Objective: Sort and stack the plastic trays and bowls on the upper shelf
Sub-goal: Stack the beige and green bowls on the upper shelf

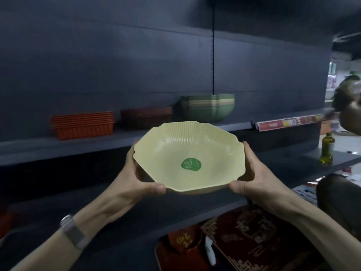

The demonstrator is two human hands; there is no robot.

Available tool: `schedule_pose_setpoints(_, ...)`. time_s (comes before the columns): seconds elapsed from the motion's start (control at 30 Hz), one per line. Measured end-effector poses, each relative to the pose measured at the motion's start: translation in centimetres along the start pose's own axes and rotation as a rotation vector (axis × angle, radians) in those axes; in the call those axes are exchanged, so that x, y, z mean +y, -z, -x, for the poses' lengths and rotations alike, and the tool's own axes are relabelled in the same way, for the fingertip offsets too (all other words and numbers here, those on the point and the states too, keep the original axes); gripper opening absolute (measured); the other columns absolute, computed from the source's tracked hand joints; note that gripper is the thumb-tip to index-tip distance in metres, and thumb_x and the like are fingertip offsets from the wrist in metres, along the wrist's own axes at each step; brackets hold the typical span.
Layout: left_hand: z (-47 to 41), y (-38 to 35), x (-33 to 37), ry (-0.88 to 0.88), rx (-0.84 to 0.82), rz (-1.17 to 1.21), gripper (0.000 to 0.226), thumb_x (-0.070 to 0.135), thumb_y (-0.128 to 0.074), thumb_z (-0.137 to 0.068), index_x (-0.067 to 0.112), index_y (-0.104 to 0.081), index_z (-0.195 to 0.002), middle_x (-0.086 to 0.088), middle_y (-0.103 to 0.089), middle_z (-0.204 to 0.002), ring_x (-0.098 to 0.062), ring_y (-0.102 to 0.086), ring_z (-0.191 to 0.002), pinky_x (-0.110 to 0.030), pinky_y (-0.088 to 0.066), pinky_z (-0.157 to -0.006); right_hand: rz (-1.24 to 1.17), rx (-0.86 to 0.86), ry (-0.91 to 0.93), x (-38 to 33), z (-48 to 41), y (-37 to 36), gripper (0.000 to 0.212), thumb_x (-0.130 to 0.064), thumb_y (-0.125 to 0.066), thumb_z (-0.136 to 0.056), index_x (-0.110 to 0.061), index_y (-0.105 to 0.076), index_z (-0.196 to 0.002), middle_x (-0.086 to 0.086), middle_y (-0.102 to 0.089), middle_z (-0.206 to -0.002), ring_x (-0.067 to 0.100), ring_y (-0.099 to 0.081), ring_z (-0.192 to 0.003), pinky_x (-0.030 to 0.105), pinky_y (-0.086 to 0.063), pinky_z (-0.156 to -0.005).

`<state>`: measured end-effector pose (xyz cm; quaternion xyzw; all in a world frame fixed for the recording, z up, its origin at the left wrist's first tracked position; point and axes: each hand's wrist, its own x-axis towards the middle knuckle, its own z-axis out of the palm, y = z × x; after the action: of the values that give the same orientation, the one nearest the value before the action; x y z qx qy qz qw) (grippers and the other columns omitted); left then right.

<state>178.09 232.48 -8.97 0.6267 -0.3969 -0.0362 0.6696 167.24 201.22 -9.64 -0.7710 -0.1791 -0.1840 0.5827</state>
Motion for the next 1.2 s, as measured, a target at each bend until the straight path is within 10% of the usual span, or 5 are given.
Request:
schedule_pose_setpoints(0.13, -4.0, -0.9, 1.1, -0.032, 0.063, 0.023, 0.161, 0.035, -0.109, -0.021, 0.057, -0.022, -0.154, 0.014, -0.052, -0.151, -0.011, -0.051, -0.142, -0.051, -0.039, -0.121, 0.031, 0.014, 0.095, -1.6, -2.6, 2.6, 0.111, -0.035, -0.091, -0.062, -0.034, -0.036, -0.158, -0.008, -0.058, -0.152, 0.016, -0.054, -0.142, 0.04, -0.044, -0.114)
schedule_pose_setpoints(0.4, -14.3, -2.2, 4.0, -0.247, 0.037, -0.067, 0.123, 0.034, -0.107, -0.048, 0.027, -0.043, -0.153, -0.005, -0.055, -0.151, -0.03, -0.051, -0.143, -0.062, -0.038, -0.119, 0.004, 0.18, 0.252, -3.4, -8.4, 9.0, 0.089, -0.031, -0.089, -0.065, -0.019, -0.053, -0.146, 0.003, -0.065, -0.143, 0.024, -0.061, -0.135, 0.034, -0.049, -0.103)
schedule_pose_setpoints(0.83, -30.6, -3.3, 6.1, -0.283, 0.084, 0.075, 0.073, 0.017, -0.092, -0.075, 0.014, -0.062, -0.141, -0.009, -0.068, -0.139, -0.026, -0.066, -0.127, -0.03, -0.059, -0.09, -0.218, 0.411, 0.313, -4.0, -21.0, 16.2, 0.079, -0.033, -0.09, -0.069, -0.005, -0.064, -0.138, 0.008, -0.066, -0.143, 0.02, -0.071, -0.12, 0.042, -0.058, -0.1)
schedule_pose_setpoints(1.03, -36.0, -3.0, 4.3, -0.217, 0.155, 0.103, 0.096, 0.035, -0.103, -0.058, 0.01, -0.059, -0.139, -0.008, -0.072, -0.133, -0.027, -0.067, -0.126, -0.034, -0.056, -0.101, -0.241, 0.514, 0.243, -3.3, -26.2, 16.7, 0.073, -0.04, -0.079, -0.083, -0.003, -0.06, -0.143, 0.009, -0.067, -0.14, 0.02, -0.069, -0.122, 0.034, -0.058, -0.102)
schedule_pose_setpoints(1.2, -38.8, -2.2, 3.2, -0.18, 0.215, 0.099, 0.107, 0.046, -0.106, -0.042, 0.012, -0.061, -0.132, -0.008, -0.075, -0.124, -0.026, -0.071, -0.117, -0.033, -0.058, -0.09, -0.214, 0.556, 0.167, -1.2, -29.1, 16.3, 0.019, -0.028, -0.062, -0.105, -0.014, -0.07, -0.114, 0.005, -0.072, -0.122, 0.018, -0.065, -0.117, 0.042, -0.05, -0.113)
